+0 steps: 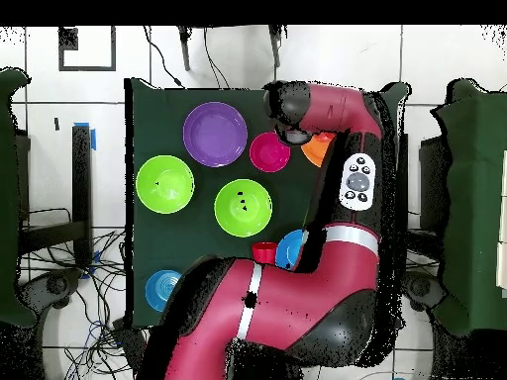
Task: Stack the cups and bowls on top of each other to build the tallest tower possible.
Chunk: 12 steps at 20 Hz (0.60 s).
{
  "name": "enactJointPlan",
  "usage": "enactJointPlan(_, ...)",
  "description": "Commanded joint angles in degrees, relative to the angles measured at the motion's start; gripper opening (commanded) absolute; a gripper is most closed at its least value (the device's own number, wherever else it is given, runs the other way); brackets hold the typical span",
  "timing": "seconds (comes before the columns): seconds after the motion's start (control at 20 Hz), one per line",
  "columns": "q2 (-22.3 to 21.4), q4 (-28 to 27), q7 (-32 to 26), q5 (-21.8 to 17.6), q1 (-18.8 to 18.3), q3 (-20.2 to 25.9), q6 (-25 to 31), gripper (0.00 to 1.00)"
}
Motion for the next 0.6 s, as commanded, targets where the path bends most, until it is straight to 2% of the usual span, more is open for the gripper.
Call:
enactJointPlan(0.05,0.0,6.1,8.6,1.5,1.6,3.6,-2.1,0.0)
enactJointPlan(0.6,0.7,5.1,10.2,1.8,2.6,3.3,-1.0,0.0)
